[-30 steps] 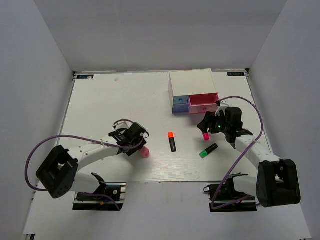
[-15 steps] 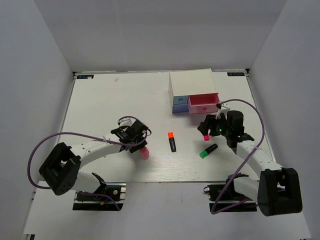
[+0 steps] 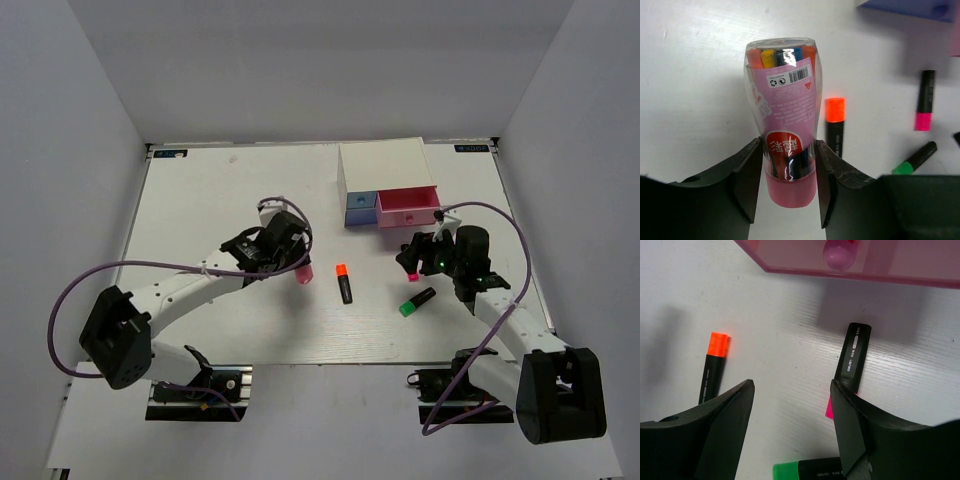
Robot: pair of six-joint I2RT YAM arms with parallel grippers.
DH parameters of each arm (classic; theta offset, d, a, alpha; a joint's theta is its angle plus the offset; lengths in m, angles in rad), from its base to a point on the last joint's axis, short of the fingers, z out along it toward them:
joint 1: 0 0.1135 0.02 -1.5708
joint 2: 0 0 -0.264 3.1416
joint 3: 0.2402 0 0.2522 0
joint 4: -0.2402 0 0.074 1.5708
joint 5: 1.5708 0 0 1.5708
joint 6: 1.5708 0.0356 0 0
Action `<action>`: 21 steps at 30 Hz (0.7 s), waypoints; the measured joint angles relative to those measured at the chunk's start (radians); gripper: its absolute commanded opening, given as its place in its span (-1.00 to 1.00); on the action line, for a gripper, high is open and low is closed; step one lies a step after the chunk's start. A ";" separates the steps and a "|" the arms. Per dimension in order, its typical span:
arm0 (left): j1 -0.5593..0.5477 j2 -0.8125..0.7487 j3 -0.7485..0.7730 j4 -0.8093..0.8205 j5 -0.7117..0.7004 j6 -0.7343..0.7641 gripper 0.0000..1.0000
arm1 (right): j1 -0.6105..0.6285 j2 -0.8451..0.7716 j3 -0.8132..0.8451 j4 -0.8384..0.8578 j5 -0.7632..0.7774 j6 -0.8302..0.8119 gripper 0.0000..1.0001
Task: Sort the stationery into containers
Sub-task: Grab a piece of stationery with the left arm, then place the stationery into the container
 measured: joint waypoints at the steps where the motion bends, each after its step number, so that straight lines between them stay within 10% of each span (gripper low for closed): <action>1: -0.001 0.000 0.022 0.015 0.000 0.036 -1.00 | 0.000 -0.001 -0.003 0.002 0.000 -0.002 0.37; 21: 0.012 0.432 0.605 0.450 0.401 0.746 -1.00 | 0.000 -0.093 -0.046 0.006 0.013 -0.033 0.37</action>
